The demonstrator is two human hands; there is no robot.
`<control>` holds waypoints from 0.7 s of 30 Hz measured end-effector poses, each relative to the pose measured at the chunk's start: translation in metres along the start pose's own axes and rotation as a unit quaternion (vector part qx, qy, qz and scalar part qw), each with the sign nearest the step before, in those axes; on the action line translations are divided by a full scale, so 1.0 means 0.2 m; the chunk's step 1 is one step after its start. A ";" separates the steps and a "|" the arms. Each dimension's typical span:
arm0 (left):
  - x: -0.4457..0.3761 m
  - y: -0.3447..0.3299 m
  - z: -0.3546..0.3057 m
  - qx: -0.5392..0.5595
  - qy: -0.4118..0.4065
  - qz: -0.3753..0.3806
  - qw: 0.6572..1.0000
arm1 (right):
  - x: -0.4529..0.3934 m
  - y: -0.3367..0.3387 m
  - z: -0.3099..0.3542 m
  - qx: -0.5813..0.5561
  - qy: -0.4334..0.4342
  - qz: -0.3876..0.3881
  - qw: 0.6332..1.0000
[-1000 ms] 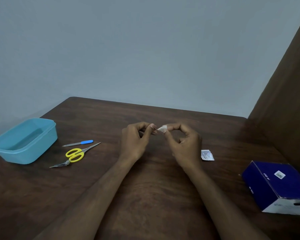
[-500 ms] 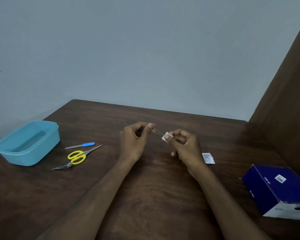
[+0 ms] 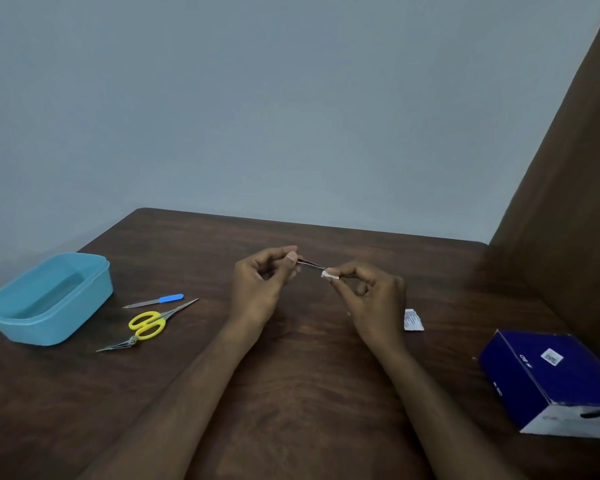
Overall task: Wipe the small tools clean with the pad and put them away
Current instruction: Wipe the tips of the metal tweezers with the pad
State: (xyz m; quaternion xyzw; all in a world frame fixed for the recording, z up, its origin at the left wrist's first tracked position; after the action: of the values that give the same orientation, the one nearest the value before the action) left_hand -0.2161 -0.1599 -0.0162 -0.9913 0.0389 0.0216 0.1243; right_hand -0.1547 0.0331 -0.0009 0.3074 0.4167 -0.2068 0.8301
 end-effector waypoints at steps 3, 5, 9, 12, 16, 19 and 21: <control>0.00 0.00 0.01 0.042 0.024 0.008 0.999 | 0.01 -0.02 0.00 -0.083 -0.025 0.004 0.996; 0.00 0.00 0.01 0.063 0.044 0.021 0.997 | 0.01 -0.04 -0.01 -0.193 -0.102 -0.011 0.976; 0.00 -0.01 0.02 0.058 0.053 0.048 0.996 | 0.01 -0.07 -0.07 -0.237 -0.200 -0.019 0.950; -0.01 -0.01 0.01 0.051 0.042 0.056 0.996 | 0.02 -0.08 -0.10 -0.242 -0.223 -0.003 0.944; 0.00 -0.03 0.01 0.019 0.021 0.068 0.997 | 0.02 -0.08 -0.12 -0.207 -0.222 0.017 0.953; 0.01 -0.04 0.02 -0.014 0.009 0.085 0.996 | 0.02 -0.09 -0.11 -0.204 -0.214 0.032 0.955; 0.00 -0.05 0.03 -0.036 0.008 0.090 0.995 | 0.03 -0.11 -0.11 -0.207 -0.203 0.042 0.956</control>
State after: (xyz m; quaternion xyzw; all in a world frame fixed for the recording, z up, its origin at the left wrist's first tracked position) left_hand -0.2145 -0.1485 -0.0193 -0.9877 0.1278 0.0259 0.0858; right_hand -0.1770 0.0329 -0.0232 0.0980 0.2592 -0.1390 0.9507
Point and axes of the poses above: each hand's wrist, its own x-axis away from the middle knuckle, its own y-axis out of the back of the hand, z = x × y, the point moved 4 cm from there along -x, towards the middle knuckle, and after that the axes turned 14 degrees about y, right-handed, at the moved point
